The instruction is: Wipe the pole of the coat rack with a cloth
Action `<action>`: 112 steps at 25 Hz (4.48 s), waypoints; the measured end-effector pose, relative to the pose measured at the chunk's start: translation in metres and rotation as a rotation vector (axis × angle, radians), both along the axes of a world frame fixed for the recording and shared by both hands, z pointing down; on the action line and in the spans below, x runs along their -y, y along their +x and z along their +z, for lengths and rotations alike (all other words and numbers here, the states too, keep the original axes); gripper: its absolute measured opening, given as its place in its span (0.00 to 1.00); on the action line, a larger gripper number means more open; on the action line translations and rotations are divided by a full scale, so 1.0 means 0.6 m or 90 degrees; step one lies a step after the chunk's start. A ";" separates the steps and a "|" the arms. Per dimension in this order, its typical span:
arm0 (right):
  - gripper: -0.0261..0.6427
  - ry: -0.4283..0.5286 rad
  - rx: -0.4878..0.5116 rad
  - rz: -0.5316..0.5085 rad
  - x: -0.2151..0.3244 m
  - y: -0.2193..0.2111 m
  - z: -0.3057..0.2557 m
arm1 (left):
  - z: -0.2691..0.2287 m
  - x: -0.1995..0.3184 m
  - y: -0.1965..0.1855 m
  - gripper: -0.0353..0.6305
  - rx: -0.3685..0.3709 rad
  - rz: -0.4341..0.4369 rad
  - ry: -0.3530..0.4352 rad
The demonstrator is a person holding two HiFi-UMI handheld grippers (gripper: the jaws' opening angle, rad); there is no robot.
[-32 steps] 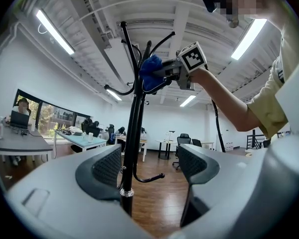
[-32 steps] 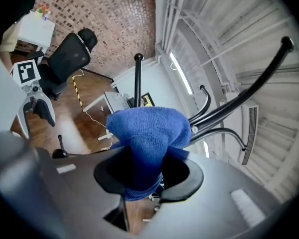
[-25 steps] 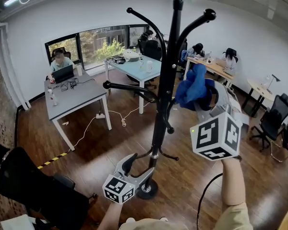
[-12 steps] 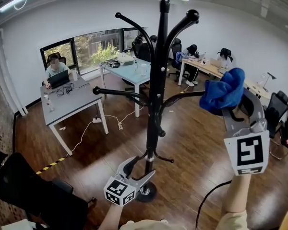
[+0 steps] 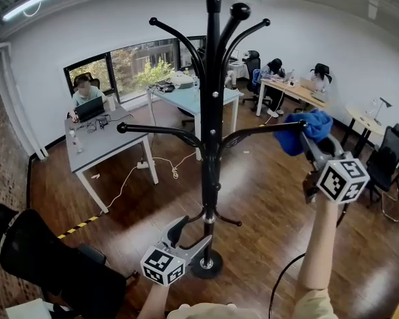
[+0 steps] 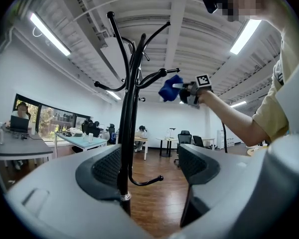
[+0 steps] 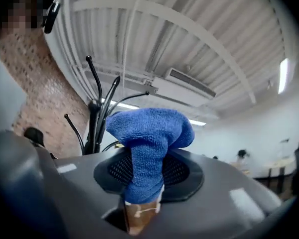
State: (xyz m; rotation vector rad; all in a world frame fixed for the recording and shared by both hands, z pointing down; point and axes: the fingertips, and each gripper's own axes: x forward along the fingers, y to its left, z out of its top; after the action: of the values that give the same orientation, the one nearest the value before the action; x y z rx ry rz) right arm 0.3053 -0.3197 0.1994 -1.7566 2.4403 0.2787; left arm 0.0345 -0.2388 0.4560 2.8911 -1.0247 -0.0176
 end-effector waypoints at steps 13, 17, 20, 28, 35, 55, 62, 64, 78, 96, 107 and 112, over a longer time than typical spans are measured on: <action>0.24 0.025 -0.194 -0.143 0.120 -0.247 0.102 | 0.006 -0.006 -0.004 0.56 0.003 -0.034 -0.010; 0.24 0.022 -0.319 0.002 0.138 -0.201 0.113 | 0.014 -0.003 -0.022 0.56 -0.002 -0.040 -0.016; 0.24 0.003 -0.353 0.099 0.156 -0.131 0.117 | 0.017 0.001 -0.013 0.56 -0.003 -0.034 -0.019; 0.24 -0.021 -0.299 0.111 0.126 -0.072 0.181 | 0.024 0.004 0.001 0.56 -0.007 -0.012 -0.028; 0.24 0.007 -0.179 0.043 0.021 -0.170 0.239 | 0.023 0.009 -0.046 0.56 -0.015 -0.024 -0.033; 0.25 0.060 -0.228 0.215 0.024 -0.522 0.192 | 0.016 -0.018 -0.288 0.56 -0.036 -0.083 -0.022; 0.25 -0.001 -0.241 0.272 0.123 -0.512 0.170 | 0.030 -0.024 -0.324 0.56 -0.046 -0.079 -0.034; 0.25 -0.018 -0.221 0.272 0.142 -0.504 0.168 | 0.033 -0.023 -0.331 0.56 -0.048 -0.080 -0.036; 0.25 -0.031 -0.182 0.120 0.193 -0.608 0.146 | 0.028 -0.027 -0.358 0.56 -0.054 -0.103 -0.033; 0.25 -0.014 -0.208 0.057 0.013 -0.355 0.265 | 0.018 0.002 -0.245 0.55 -0.060 -0.089 -0.039; 0.25 -0.025 -0.324 0.046 0.035 -0.372 0.378 | 0.032 0.002 -0.185 0.55 -0.050 -0.099 -0.054; 0.25 -0.250 -0.389 0.031 0.045 -0.365 0.567 | 0.037 0.002 -0.167 0.55 -0.043 -0.107 -0.059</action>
State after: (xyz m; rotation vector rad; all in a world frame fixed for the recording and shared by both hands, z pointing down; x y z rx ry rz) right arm 0.0861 -0.3466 0.5398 -2.1418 3.0456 0.4160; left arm -0.0658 -0.2400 0.4782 2.6950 -1.2198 -0.0754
